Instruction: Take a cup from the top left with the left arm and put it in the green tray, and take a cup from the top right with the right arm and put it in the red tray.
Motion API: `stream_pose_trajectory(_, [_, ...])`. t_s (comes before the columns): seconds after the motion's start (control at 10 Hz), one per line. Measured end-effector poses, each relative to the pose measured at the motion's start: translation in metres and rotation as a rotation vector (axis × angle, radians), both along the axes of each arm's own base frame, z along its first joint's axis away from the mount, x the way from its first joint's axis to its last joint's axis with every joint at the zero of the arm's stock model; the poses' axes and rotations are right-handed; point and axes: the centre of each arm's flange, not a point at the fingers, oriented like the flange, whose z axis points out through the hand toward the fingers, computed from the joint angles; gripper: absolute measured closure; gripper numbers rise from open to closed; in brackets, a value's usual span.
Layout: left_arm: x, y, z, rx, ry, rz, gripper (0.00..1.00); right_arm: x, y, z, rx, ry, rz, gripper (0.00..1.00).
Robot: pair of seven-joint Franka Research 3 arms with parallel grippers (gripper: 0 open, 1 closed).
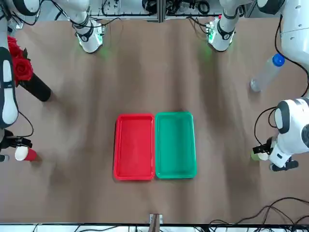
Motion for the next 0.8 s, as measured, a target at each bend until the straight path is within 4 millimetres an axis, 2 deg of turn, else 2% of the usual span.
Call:
stream_pose_trajectory(0.3, [0.0, -0.001, -0.009, -0.002, -0.005, -0.005, 0.18, 0.01, 0.005, -0.02, -0.012, -0.053, 0.013, 0.01])
stream_pose_trajectory(0.5, [0.003, 0.0, -0.023, -0.005, -0.019, -0.007, 0.34, 0.013, 0.006, -0.038, -0.013, -0.065, 0.016, 0.02])
stream_pose_trajectory(0.6, [0.003, 0.0, -0.027, -0.007, -0.019, -0.007, 0.38, 0.014, 0.006, -0.044, -0.015, -0.073, 0.017, 0.02])
stream_pose_trajectory(0.8, [0.003, -0.001, -0.031, -0.008, -0.015, -0.008, 0.7, 0.015, 0.006, -0.051, -0.016, -0.079, 0.018, 0.07])
